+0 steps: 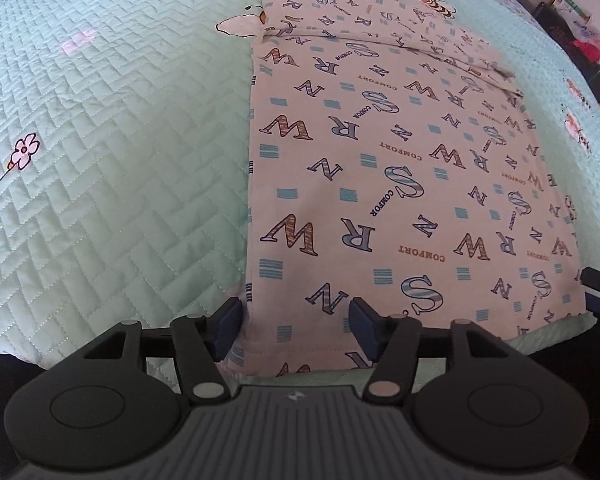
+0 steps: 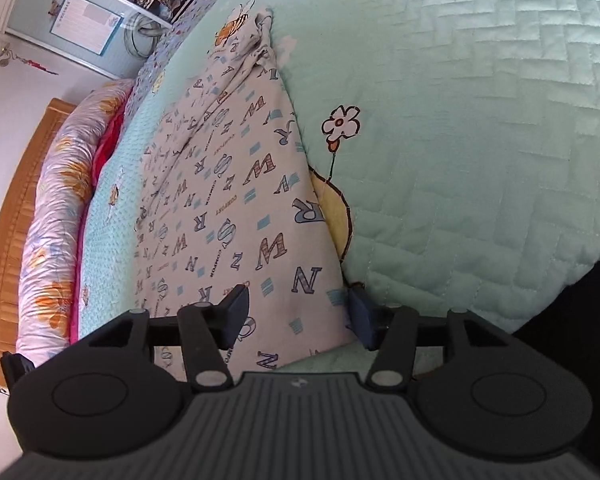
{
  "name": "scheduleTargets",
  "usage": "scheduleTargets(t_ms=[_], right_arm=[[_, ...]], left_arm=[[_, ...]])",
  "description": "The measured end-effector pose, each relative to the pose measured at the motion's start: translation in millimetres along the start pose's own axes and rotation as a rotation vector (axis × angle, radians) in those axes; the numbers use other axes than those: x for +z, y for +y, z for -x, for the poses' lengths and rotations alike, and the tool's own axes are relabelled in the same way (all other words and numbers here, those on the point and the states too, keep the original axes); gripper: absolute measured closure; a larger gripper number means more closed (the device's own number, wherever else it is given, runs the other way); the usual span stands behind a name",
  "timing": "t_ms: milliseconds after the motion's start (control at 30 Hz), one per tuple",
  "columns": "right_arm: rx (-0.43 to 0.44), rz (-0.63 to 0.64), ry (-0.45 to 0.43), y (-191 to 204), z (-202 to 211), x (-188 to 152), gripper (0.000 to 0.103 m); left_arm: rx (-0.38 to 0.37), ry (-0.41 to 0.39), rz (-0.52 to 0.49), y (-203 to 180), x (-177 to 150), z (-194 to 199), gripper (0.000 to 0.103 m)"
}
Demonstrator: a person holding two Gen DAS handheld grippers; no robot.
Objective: Fold clothes
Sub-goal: 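Pull the folded side edge straight with both grippers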
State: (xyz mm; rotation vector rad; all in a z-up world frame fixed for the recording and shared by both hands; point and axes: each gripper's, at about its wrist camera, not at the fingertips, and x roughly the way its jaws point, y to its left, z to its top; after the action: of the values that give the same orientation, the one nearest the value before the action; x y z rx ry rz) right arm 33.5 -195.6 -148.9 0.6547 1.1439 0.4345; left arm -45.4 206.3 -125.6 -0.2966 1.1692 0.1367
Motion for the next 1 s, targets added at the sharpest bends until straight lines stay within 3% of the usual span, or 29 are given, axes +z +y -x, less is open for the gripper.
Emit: scheduleTargets(t_ms=[800,900,967,1000], right_arm=[[-0.003,0.071,0.017,6.7,-5.4,-5.1,0.049],[-0.006,0.079,0.019,7.1,-5.4,-6.8,0.056],[-0.008,0.086,0.030,7.8,-6.9,-7.8,0.075],[-0.010,0.091,0.037,8.3,-8.1,-8.6,0.078]], left_arm=[[0.043,0.001,-0.064,-15.0,1.4,-7.4,0.036],[0.044,0.002,-0.066,-14.8,1.8,-7.8,0.036],[0.045,0.002,-0.068,-14.7,2.2,-8.0,0.036],[0.045,0.002,-0.069,-14.6,2.4,-8.0,0.036]])
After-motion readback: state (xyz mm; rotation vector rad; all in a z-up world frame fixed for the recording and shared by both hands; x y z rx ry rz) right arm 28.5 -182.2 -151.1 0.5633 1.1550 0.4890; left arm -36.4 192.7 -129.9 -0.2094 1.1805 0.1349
